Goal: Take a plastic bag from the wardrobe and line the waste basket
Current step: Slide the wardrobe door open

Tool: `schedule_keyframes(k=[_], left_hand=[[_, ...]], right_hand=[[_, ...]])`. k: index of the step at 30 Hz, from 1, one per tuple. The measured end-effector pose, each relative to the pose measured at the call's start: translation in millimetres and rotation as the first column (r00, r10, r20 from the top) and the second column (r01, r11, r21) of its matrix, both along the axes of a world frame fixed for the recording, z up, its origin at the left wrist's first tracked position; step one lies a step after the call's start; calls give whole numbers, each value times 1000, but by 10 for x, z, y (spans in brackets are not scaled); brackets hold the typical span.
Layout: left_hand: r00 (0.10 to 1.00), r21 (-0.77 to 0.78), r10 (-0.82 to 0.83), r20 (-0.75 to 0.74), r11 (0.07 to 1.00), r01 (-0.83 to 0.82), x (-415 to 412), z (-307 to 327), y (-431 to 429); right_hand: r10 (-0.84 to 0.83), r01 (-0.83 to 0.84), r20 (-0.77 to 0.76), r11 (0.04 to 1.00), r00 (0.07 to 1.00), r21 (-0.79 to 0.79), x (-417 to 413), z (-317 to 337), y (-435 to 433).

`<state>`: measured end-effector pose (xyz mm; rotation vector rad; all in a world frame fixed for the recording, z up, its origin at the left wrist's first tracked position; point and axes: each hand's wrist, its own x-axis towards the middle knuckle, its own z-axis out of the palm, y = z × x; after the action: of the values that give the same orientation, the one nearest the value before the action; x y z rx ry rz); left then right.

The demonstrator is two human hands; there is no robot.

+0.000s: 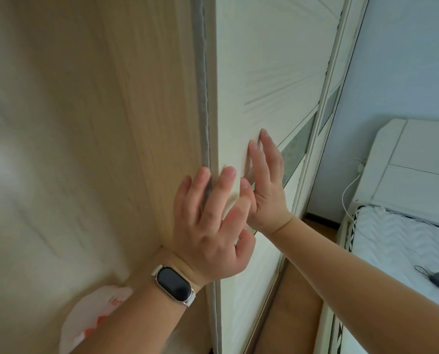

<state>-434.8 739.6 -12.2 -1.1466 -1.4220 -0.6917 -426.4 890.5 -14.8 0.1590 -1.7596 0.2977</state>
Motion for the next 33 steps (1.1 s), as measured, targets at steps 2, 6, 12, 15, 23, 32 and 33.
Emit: schedule_keyframes(k=[2,6,12,15,23,32,33], left_hand=[[1000,2,-12,-7,1000,12,-15,-28,18],[1000,0,1,-15,1000,-1,-25,-60,-9],[999,-28,34,17,999,-33,26,-8,-63],[999,-98,34,22,995,-32,85,27,-171],[992,-384,8,127,922,41,224,-85,-870],[857,-627,331,394,779,-12,136,-784,-2033],[831,-640,367,417,768,-18,130,-895,-2174]], right_hand=[[-15,15,-17,1000,1000,18,-40,-9,52],[9,-10,-37,1000,999,-14,-121,-51,10],[7,-8,-23,1000,1000,-27,-81,-28,-34],[-11,12,39,1000,999,-22,54,-10,-65],[-156,190,242,974,958,-123,693,38,-489],[-188,157,526,982,830,104,1321,-643,-1415],[-180,129,569,983,803,128,1345,-752,-1521]])
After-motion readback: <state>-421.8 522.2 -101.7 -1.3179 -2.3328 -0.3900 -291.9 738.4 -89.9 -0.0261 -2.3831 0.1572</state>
